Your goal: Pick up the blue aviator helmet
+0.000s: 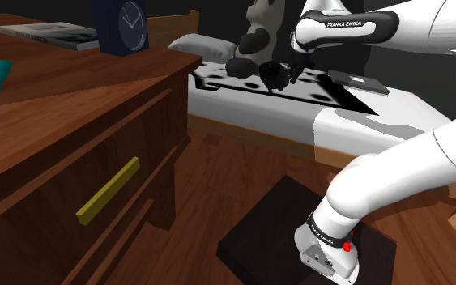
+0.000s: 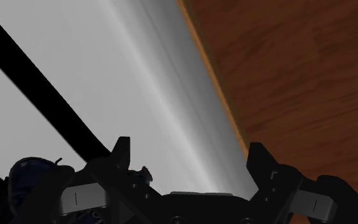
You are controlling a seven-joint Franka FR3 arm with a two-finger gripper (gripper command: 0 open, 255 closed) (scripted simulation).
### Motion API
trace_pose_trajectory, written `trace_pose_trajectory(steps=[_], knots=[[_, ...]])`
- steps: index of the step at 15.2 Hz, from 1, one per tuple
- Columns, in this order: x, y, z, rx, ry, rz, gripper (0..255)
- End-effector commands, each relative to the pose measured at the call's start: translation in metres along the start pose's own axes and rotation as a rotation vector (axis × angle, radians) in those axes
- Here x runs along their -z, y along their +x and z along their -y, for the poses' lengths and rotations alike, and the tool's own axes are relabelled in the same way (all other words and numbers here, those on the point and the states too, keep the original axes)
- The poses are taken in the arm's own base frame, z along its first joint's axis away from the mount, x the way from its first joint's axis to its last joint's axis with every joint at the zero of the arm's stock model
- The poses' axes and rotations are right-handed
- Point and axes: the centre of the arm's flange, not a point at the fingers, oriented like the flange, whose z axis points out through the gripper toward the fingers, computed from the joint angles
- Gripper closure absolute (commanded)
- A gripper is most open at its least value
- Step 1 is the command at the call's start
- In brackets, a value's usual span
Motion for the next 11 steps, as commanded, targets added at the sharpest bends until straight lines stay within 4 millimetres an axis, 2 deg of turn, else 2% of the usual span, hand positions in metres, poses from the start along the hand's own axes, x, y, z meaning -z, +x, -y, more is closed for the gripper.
trace_pose_trajectory(steps=[1,11], knots=[[-0.006,0.01,-0.024,0.0,-0.01,-0.015,0],[-0.032,0.044,-0.139,-0.002,-0.05,-0.084,0]])
